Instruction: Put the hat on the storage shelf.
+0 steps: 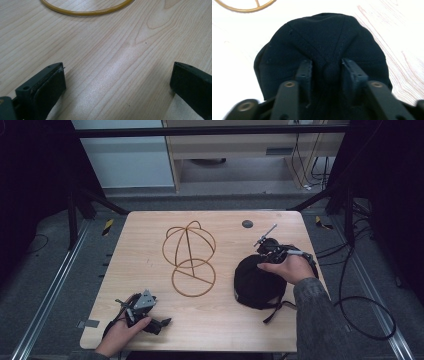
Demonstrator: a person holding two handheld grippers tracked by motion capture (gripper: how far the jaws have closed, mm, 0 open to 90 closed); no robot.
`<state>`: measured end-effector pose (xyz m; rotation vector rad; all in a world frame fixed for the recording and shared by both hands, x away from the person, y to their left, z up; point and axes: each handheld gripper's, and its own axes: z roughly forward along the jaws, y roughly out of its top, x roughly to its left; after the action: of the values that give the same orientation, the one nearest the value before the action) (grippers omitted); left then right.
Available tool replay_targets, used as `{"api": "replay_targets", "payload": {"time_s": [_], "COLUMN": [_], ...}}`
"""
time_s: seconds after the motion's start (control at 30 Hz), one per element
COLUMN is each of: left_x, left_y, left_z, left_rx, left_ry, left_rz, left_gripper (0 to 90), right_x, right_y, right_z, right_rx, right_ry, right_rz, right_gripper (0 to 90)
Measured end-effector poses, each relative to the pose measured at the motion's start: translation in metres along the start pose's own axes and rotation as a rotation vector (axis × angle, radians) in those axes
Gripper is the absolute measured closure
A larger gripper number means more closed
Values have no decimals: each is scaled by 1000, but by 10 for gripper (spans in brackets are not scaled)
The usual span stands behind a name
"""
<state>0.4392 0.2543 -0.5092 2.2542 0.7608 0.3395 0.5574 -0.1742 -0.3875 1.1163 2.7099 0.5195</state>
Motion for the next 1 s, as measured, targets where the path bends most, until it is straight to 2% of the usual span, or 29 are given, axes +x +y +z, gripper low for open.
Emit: {"api": "replay_targets", "payload": {"time_s": [0.1, 0.3, 0.53, 0.77, 1.0], "left_x": [0, 0, 0, 0, 0], "left_y": [0, 0, 0, 0, 0], "left_z": [0, 0, 0, 0, 0], "left_rx": [0, 0, 0, 0, 0], "left_ry": [0, 0, 1, 0, 0], "left_rz": [0, 0, 0, 0, 0], "left_gripper": [0, 0, 0, 0, 0], "right_x": [0, 4, 12, 16, 18], "right_y": [-2, -4, -7, -9, -11], "right_z": [-2, -17, -50, -74, -98], "right_rx": [-12, -54, -160, -213, -277], "right_ry": [-1, 9, 7, -6, -22], "right_rz": [-21, -44, -47, -71, -59], "right_gripper": [710, 725, 727, 727, 729]}}
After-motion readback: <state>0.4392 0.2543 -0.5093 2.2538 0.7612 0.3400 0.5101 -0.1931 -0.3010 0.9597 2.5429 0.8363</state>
